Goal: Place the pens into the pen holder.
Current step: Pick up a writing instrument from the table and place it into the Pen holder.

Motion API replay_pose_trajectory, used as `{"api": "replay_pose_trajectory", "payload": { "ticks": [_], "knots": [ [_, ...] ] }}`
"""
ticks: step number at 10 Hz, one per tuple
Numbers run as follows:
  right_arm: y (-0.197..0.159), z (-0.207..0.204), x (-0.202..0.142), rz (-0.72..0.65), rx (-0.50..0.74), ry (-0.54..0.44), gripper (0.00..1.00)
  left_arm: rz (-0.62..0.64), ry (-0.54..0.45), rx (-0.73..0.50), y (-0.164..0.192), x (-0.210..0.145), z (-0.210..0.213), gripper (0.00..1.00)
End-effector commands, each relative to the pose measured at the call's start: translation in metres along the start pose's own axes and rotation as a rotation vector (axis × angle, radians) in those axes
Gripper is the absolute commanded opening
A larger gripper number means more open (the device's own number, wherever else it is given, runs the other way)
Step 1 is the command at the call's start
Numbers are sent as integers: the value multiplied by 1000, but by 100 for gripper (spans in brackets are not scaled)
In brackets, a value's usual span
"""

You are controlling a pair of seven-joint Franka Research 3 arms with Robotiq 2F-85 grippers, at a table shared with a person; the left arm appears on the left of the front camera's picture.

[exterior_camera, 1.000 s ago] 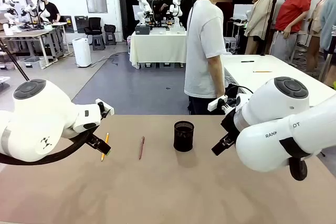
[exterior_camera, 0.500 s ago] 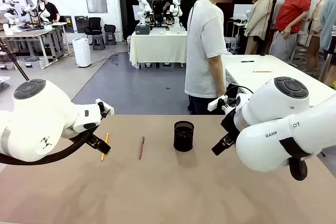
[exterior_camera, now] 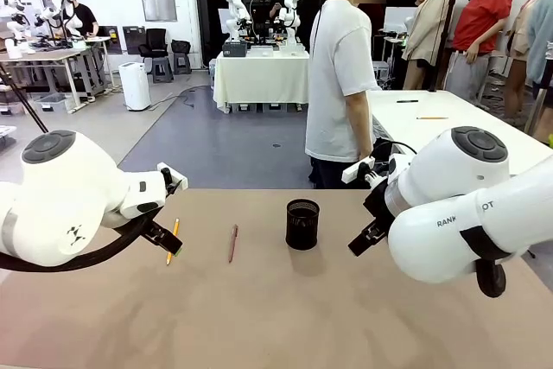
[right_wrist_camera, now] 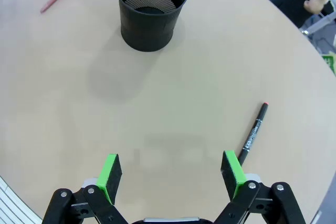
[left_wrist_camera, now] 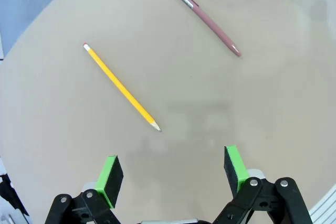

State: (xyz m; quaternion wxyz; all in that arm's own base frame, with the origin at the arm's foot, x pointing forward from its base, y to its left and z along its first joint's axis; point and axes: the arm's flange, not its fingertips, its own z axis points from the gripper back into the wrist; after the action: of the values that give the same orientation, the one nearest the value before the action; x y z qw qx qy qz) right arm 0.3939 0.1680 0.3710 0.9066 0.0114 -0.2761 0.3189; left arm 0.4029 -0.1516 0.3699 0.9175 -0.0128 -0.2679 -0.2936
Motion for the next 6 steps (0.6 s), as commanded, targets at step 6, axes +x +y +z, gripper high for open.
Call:
{"api": "replay_pose_trajectory", "payload": {
  "ticks": [6],
  "knots": [
    [0,0,0,-1,0,0,100,0,0,0,0,0,0,100]
  ]
}}
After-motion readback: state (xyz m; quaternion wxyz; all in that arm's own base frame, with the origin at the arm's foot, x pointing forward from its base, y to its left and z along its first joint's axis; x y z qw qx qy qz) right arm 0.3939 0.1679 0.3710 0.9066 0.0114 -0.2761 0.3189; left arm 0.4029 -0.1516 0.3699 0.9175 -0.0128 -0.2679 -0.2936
